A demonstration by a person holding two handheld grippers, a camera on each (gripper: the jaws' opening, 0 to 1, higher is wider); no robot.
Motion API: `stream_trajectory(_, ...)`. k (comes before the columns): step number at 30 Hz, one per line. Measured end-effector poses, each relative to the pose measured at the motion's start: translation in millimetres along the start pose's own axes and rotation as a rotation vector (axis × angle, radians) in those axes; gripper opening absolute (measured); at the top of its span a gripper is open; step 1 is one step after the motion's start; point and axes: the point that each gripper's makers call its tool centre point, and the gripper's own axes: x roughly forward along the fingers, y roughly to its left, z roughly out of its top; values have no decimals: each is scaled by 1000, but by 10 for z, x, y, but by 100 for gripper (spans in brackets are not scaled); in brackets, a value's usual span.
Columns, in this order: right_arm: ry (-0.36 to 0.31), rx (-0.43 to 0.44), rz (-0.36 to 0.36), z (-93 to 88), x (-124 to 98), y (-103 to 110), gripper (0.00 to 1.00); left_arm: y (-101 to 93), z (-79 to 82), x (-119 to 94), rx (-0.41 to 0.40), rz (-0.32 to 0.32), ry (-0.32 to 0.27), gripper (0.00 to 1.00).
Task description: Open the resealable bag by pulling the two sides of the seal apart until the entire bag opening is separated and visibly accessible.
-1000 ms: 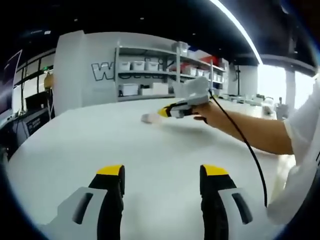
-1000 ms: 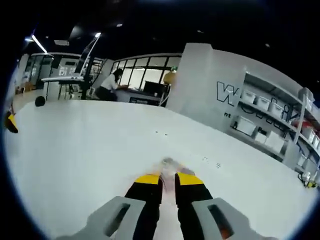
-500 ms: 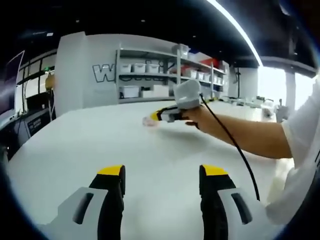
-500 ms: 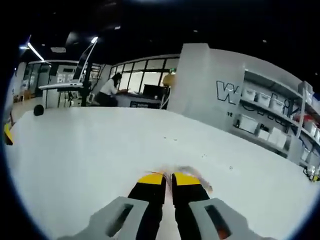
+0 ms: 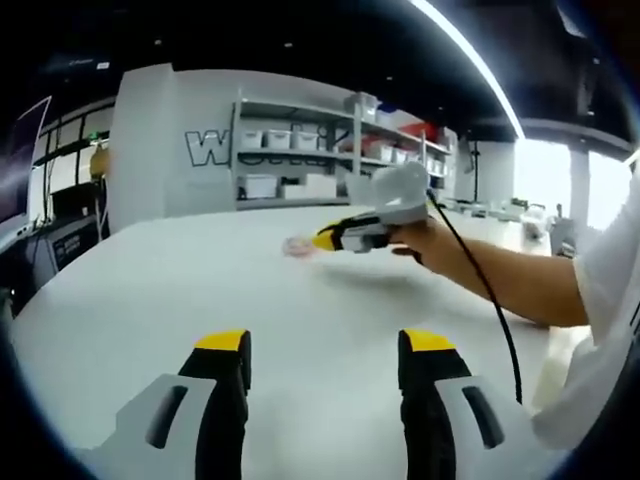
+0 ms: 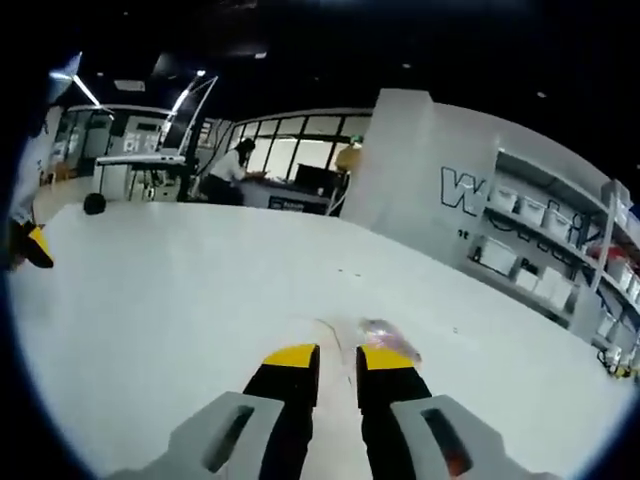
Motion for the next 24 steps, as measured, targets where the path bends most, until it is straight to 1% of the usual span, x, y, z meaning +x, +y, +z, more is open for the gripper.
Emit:
stream_trajectory(5, 19, 2, -29, -49, 11, -112, 11, -4, 17, -31, -1, 1, -5, 59)
stream_trajectory(7, 12, 11, -32, -39, -10, -116, 10, -1, 20, -38, 0, 4, -5, 59)
stream_trajectory(9, 14, 11, -57, -52, -49, -182, 10, -3, 20, -43, 0, 4, -3, 59)
stream_trajectory(10, 12, 11, -89, -58, -79, -248, 10, -7, 22, -44, 1, 4, -3, 59)
stream_trajectory(11, 9, 19, -105, -60, -112, -285, 10, -12, 25, -45, 2, 3, -3, 59)
stream_trajectory(12, -1, 39, -98, -48, -138, -284, 10, -19, 28, -44, 2, 1, -3, 59)
stream_trajectory(14, -29, 92, -61, 6, -153, -224, 10, -33, 33, -36, 4, -2, -3, 59)
stream_trajectory(17, -41, 73, -49, 83, -200, -147, 12, -55, 45, -17, 4, -7, -6, 59)
stream_trajectory(19, -47, 73, -40, 112, -207, -105, 15, -74, 40, -4, 5, -10, -6, 59)
stream_trajectory(24, -40, 85, -41, 87, -170, -84, 18, -98, 5, -8, 6, -16, 3, 59)
